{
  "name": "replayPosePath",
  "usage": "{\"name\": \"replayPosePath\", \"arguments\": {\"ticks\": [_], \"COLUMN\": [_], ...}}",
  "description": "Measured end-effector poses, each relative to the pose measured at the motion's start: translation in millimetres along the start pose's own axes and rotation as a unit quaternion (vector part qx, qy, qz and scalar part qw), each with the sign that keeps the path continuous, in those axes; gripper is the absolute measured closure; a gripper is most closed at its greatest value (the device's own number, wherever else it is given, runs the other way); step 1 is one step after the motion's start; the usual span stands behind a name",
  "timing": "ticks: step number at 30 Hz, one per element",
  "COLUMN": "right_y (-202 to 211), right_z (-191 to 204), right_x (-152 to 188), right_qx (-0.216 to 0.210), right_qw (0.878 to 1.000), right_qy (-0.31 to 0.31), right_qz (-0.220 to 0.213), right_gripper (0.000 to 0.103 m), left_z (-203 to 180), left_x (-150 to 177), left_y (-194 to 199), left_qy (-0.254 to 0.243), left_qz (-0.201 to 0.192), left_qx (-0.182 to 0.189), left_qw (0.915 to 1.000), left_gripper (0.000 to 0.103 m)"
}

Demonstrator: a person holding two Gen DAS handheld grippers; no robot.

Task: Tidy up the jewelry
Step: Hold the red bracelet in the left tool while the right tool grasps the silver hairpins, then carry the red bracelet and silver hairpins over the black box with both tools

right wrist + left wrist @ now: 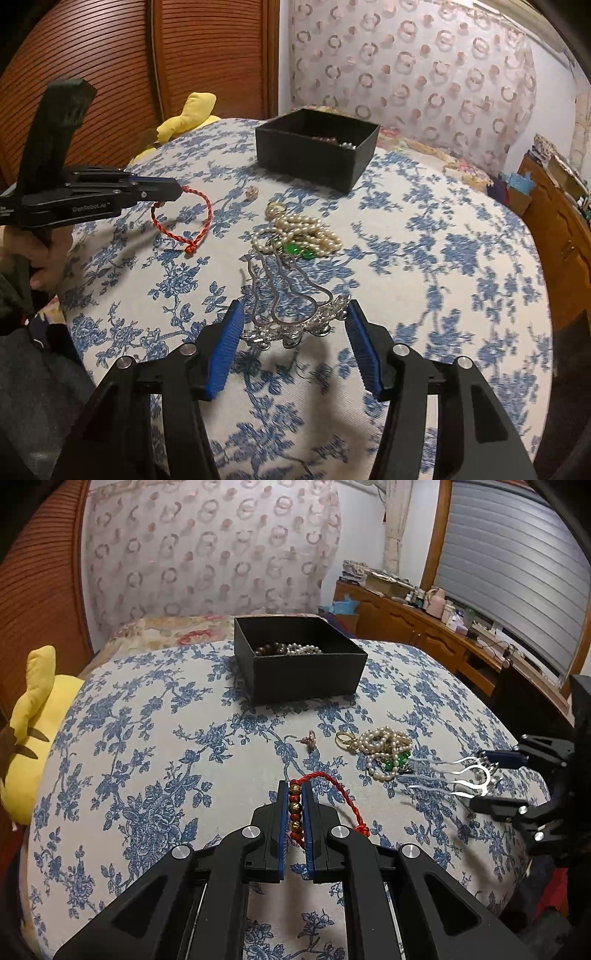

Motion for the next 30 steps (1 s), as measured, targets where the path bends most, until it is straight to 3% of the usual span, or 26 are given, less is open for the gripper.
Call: {"name": "replayPosePath", "arguments": {"ticks": [14,30], "right_y": [8.8,-40.1], "right_z": [-10.6,-30.2], "right_x": [-36.9,-120.8], "right_qx": [0.014,0.006], "right_qw": [0.999,0.998], "right_qy": [0.0,0.012], "right_qz": [-0.043,-0.066], "right_gripper": [0.044,0.044], "left_z": [-3.3,19.3], "left_x": [-33.5,-93.0], "left_y": [10.2,-0.6], "left_qy": [-0.009,0.0], "left_qz": [-0.038,-0.07], "left_qx": [-0.001,-0.009], "left_qw": [0.9992,0.9975], "left_gripper": [0.097,0.097]}}
Point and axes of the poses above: each gripper's, at about its wrist camera, not at the fingertips, and y roughly against the way its jaws point, z to its left, x to its underside, the point moved 5 cm from there along -y, roughly the way its jaws point, and after that the axes turned 6 degrees about -y, right-handed, at the moved point
